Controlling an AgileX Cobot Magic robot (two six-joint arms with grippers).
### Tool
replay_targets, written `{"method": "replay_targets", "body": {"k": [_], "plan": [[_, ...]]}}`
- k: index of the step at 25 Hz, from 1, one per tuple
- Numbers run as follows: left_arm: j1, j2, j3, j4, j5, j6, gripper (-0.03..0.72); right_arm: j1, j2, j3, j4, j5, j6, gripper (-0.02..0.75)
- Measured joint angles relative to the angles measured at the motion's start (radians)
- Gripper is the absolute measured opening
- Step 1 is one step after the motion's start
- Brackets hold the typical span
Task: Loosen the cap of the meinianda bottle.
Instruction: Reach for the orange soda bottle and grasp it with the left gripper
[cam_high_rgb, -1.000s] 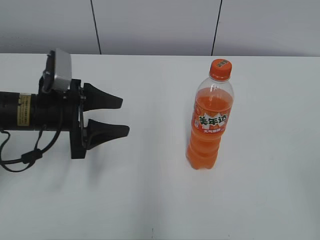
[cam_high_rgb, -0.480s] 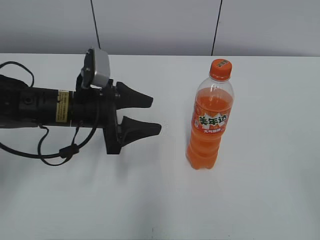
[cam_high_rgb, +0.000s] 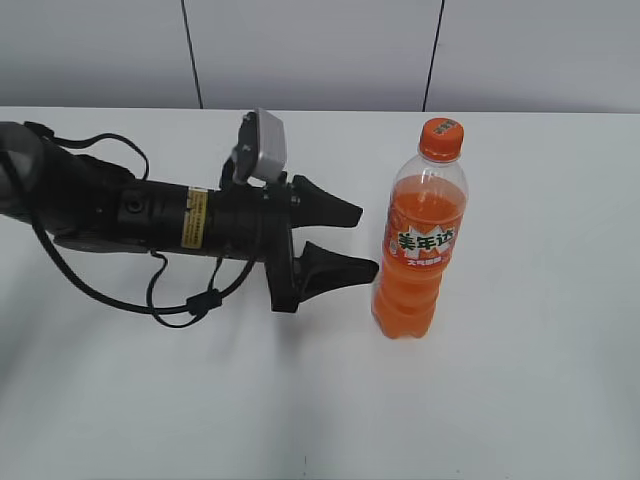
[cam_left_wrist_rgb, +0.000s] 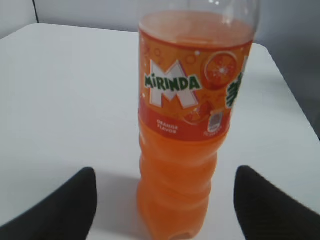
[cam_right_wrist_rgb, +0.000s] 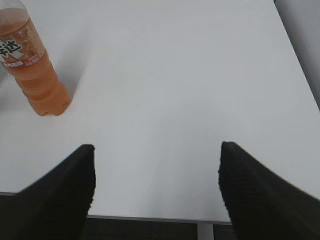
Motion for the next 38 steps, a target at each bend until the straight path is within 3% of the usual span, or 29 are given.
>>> {"method": "replay_targets", "body": {"k": [22, 32, 38], "plan": [[-0.135, 0.126, -0.161, -0.001, 0.083, -0.053, 0.532, 0.000, 0.000, 0.000, 0.000, 0.000, 0.000, 0.577], [-0.148, 0.129, -0.191, -0.007, 0.127, -0.063, 0.531, 0.000, 0.000, 0.000, 0.000, 0.000, 0.000, 0.577], [-0.148, 0.129, -0.191, -0.007, 0.130, -0.063, 0.461, 0.000, 0.000, 0.000, 0.000, 0.000, 0.000, 0.577]]}}
